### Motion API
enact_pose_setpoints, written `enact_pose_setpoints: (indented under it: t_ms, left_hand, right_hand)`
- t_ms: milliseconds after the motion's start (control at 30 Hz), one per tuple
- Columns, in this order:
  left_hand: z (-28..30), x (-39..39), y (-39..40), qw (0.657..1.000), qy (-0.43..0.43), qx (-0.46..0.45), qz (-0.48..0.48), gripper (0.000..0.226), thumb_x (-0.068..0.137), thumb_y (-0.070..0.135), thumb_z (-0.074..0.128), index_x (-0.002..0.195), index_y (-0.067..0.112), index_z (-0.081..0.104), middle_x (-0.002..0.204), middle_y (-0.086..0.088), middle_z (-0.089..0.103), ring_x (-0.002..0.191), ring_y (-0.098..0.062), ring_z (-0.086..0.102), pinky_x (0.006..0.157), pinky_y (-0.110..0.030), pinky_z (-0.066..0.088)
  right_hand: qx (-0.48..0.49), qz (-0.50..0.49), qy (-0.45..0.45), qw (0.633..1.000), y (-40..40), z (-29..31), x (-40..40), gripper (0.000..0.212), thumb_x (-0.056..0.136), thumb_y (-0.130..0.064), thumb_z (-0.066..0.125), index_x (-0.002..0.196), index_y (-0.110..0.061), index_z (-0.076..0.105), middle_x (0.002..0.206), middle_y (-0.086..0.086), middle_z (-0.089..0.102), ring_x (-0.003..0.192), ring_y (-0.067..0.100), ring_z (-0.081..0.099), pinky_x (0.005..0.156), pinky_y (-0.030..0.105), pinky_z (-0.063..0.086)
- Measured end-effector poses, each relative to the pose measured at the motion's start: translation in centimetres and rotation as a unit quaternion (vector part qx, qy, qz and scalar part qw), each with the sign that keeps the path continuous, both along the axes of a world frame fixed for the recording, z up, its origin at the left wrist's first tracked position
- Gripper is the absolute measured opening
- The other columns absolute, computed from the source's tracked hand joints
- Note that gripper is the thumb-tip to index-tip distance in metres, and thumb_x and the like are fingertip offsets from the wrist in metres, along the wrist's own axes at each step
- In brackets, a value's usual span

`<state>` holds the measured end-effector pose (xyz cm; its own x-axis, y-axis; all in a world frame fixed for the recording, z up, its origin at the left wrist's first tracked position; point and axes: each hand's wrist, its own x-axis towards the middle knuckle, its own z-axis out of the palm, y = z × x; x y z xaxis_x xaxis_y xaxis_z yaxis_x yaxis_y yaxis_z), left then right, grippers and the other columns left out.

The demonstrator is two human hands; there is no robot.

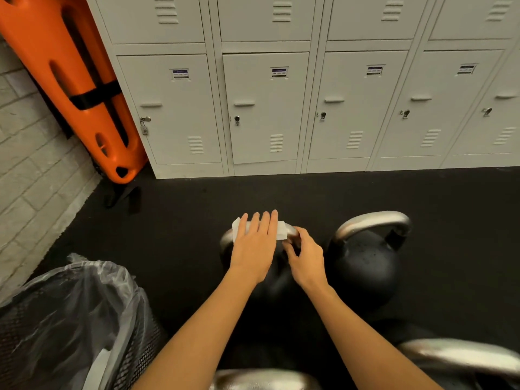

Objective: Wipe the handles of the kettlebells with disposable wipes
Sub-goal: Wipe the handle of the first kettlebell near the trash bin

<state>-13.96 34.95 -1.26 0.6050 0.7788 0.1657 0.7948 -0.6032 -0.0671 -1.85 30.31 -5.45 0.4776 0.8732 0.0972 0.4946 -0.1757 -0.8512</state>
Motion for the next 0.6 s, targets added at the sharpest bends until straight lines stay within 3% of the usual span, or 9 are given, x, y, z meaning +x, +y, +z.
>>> enact_pose_setpoints:
  t_ms: [100,233,500,600]
  left_hand:
    - [0.0,-1.2,0.2,0.999,-0.024,-0.007,-0.041,0.08,0.095,0.01,0.049,0.154,0.016,-0.005,0.163,-0.003,0.007,0.15,-0.021,0.005,0.119,-0.038,-0.004]
    - [-0.3,-3.5,0.1,0.996,-0.062,-0.034,-0.052,0.082,0.094,0.004,0.043,0.153,0.02,-0.011,0.163,0.003,-0.007,0.149,-0.016,-0.011,0.118,-0.034,-0.011]
    - [-0.1,0.2,0.2,0.99,-0.017,0.004,-0.142,0.085,0.091,0.004,0.051,0.155,0.024,-0.002,0.163,0.004,0.002,0.15,-0.016,-0.003,0.119,-0.037,-0.005]
    - [-0.8,-1.0,0.2,0.986,-0.076,-0.041,-0.14,0.09,0.087,-0.006,0.048,0.154,0.032,0.002,0.162,0.012,0.001,0.148,-0.009,-0.007,0.122,-0.036,-0.006]
  right_hand:
    - [-0.03,0.02,-0.013,0.999,0.1,0.1,0.9,0.03,0.093,-0.02,0.062,0.122,-0.018,0.056,0.105,-0.004,0.065,0.091,0.006,0.06,0.078,0.019,0.046]
    - [-0.04,0.018,-0.015,0.999,0.3,0.1,1.0,0.028,0.092,-0.022,0.064,0.119,-0.018,0.058,0.099,-0.004,0.065,0.087,0.007,0.06,0.078,0.021,0.046]
    - [-0.062,0.035,-0.021,0.997,0.4,-0.1,1.5,0.038,0.089,-0.016,0.068,0.124,-0.015,0.056,0.112,0.002,0.068,0.101,0.016,0.065,0.088,0.032,0.054]
    - [-0.063,0.043,-0.035,0.997,0.3,0.0,1.8,0.037,0.09,-0.017,0.067,0.125,-0.018,0.055,0.114,-0.002,0.066,0.102,0.011,0.062,0.09,0.029,0.052]
